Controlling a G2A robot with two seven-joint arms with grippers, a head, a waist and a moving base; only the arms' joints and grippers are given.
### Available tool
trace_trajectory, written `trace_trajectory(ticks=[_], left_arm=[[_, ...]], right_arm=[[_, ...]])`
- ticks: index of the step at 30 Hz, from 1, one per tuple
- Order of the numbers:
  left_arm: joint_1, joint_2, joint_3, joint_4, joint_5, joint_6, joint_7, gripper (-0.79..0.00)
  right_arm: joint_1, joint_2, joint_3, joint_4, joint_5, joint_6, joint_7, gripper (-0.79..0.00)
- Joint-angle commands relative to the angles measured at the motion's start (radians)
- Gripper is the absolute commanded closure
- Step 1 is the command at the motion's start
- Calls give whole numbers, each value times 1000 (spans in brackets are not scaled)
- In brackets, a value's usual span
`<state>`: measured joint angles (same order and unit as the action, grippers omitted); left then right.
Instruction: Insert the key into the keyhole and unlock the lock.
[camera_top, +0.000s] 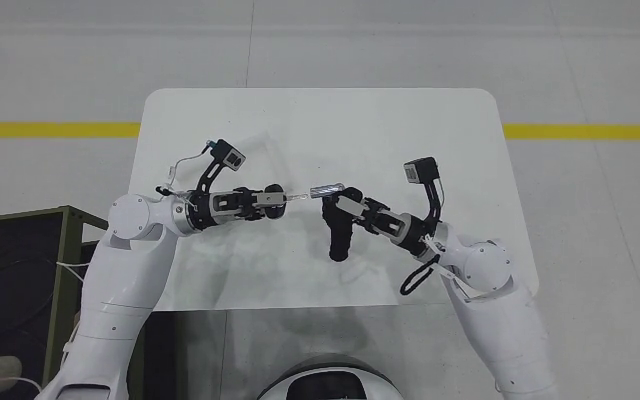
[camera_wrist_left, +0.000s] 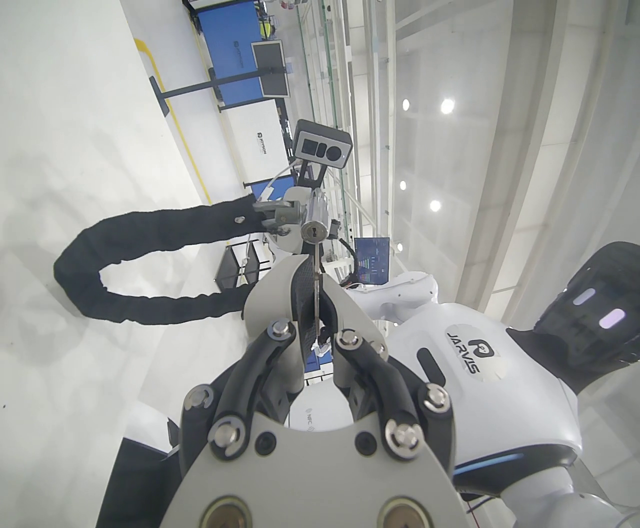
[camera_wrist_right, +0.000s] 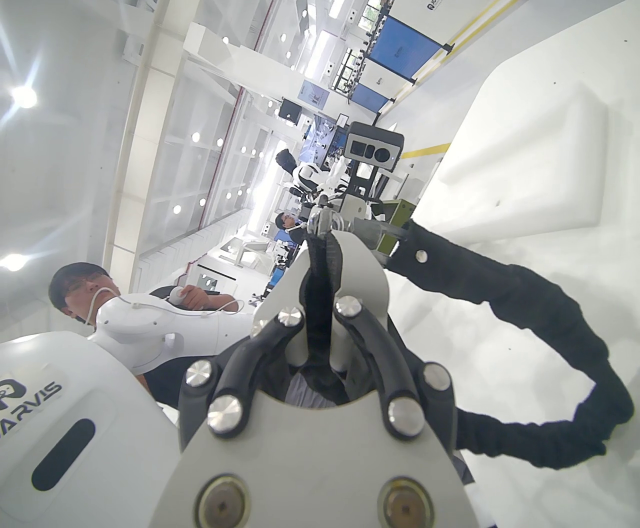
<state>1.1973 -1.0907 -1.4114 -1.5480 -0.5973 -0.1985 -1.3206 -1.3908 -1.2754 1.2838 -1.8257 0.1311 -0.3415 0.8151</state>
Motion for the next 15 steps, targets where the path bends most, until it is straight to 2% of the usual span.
trace_trajectory(ticks=[1,15], left_arm=[[1,0,0,0,-1,-2,1,0],[0,1,3,0,2,-6,0,0]], right_arm=[[1,0,-2,1,0,-1,-2,0],[3,5,-15,-2,-3,1,-6,0]])
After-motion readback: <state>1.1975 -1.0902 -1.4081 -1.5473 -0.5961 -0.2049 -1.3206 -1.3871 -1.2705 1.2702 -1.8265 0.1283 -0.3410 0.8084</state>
